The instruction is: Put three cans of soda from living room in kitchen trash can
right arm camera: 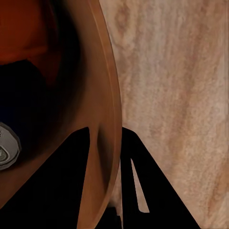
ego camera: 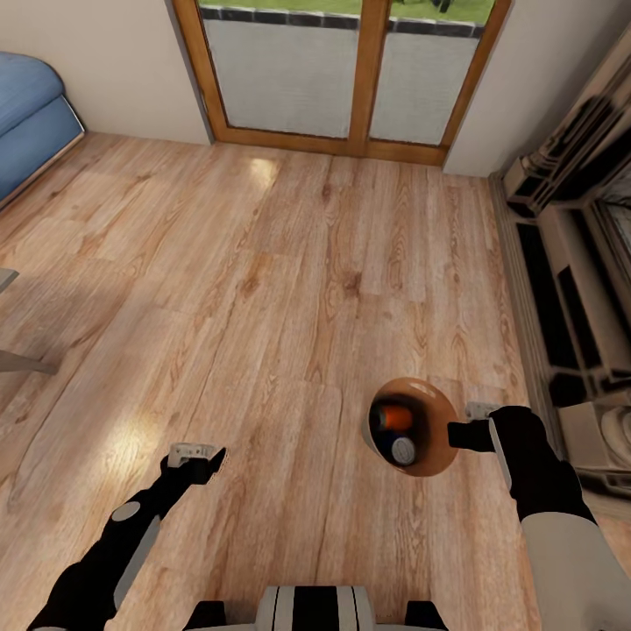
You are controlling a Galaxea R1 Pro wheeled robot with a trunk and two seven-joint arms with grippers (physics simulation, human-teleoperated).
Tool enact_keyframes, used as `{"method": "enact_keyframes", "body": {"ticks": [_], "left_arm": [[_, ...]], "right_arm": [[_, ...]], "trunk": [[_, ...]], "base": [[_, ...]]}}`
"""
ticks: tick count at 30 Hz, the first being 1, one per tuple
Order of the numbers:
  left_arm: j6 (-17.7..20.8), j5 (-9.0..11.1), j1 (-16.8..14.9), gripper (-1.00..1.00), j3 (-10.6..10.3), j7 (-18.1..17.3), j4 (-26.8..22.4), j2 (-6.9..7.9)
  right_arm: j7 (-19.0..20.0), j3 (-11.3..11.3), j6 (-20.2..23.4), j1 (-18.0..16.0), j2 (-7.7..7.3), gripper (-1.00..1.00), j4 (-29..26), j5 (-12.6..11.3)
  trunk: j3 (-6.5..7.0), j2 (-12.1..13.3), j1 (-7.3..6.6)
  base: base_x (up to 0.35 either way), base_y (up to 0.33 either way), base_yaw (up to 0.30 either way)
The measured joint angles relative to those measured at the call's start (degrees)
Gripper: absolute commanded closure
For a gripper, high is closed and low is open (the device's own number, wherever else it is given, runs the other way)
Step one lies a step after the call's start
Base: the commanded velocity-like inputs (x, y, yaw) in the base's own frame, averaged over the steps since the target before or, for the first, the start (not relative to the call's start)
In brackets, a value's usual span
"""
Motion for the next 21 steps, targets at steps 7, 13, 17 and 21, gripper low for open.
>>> {"method": "enact_keyframes", "body": {"ticks": [7, 13, 17, 21], "left_arm": [[4.4, -0.1, -0.5, -1.00, 5.3, 0.0, -3.0, 0.01], [8.1, -0.2, -1.0, -1.00, 5.8, 0.1, -7.7, 0.12], [9.9, -0.1, -0.9, -1.00, 5.8, 0.1, -10.1, -0.04], [10.9, -0.1, -0.8, -1.00, 5.8, 0.1, -11.4, -0.30]], "right_arm": [[0.0, 0.1, 0.0, 0.0, 0.04, 1.00, 0.0, -0.1], [0.0, 0.0, 0.0, 0.0, -0.04, 1.00, -0.1, 0.0], [0.0, 0.0, 0.0, 0.1, 0.01, 1.00, -0.1, -0.2], [0.0, -0.1, 0.0, 0.1, -0.05, 1.00, -0.1, -0.1]], "trunk": [[0.00, 0.0, 0.00], [0.00, 0.0, 0.00], [-0.53, -1.2, 0.65], [-1.25, -2.8, 1.53]], "base": [[0.000, 0.000, 0.000], [0.000, 0.000, 0.000], [0.000, 0.000, 0.000], [0.000, 0.000, 0.000]]}}
